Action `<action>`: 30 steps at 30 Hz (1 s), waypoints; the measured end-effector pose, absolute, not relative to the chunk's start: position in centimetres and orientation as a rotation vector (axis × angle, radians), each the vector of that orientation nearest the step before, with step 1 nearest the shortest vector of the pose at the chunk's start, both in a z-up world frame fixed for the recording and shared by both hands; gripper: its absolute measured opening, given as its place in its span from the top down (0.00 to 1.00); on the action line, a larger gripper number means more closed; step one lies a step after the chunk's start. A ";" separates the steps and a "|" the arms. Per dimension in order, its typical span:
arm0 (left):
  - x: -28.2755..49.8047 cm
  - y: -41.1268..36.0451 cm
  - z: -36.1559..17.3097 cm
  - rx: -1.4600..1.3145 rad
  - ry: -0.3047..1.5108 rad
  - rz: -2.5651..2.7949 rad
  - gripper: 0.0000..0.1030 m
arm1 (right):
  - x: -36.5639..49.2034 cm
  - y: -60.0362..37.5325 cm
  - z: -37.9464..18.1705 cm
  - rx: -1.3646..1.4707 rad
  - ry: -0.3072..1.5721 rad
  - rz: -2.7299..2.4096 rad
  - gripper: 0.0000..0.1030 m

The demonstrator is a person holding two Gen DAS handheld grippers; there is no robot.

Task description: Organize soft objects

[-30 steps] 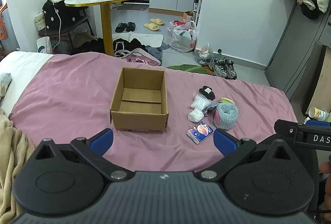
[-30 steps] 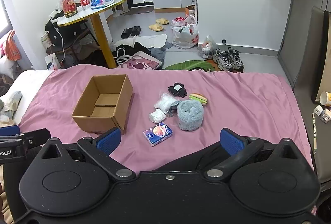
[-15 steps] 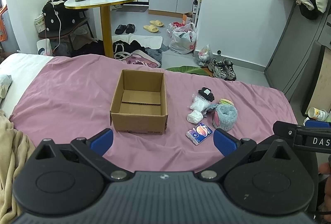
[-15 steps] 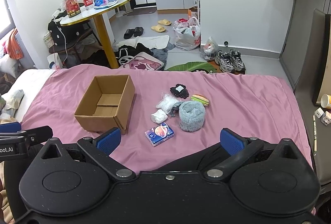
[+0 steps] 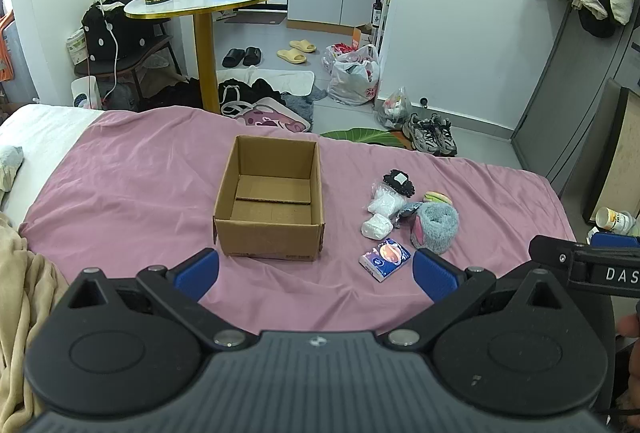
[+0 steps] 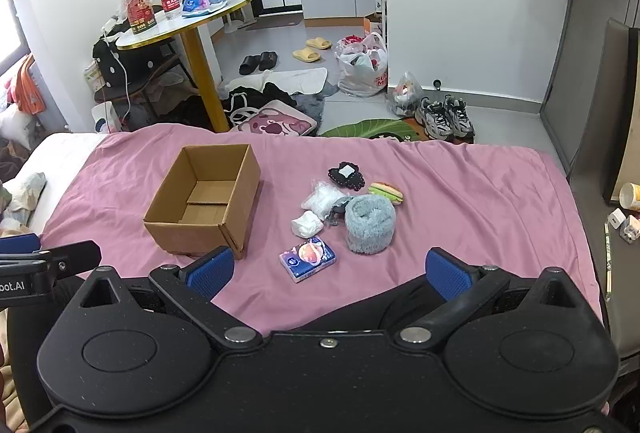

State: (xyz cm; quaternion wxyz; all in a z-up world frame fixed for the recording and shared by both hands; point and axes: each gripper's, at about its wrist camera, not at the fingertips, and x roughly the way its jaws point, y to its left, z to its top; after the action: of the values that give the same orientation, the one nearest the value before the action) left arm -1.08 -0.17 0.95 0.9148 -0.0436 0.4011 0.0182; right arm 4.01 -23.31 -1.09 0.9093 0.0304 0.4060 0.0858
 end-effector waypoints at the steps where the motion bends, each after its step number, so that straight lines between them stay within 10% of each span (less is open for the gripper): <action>1: -1.1 -0.2 0.9 -0.089 0.826 0.036 0.01 | 4.0 -23.3 -1.1 0.059 0.836 0.175 0.00; 30: -0.3 -0.6 0.4 -0.086 0.831 0.041 0.01 | 4.3 -23.3 -1.3 0.063 0.842 0.170 0.00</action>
State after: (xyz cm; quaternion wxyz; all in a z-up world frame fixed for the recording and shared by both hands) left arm -0.34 -0.60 0.45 0.9137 -0.0418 0.4037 0.0200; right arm 4.26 -23.32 -1.31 0.9086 0.0306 0.4083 0.0825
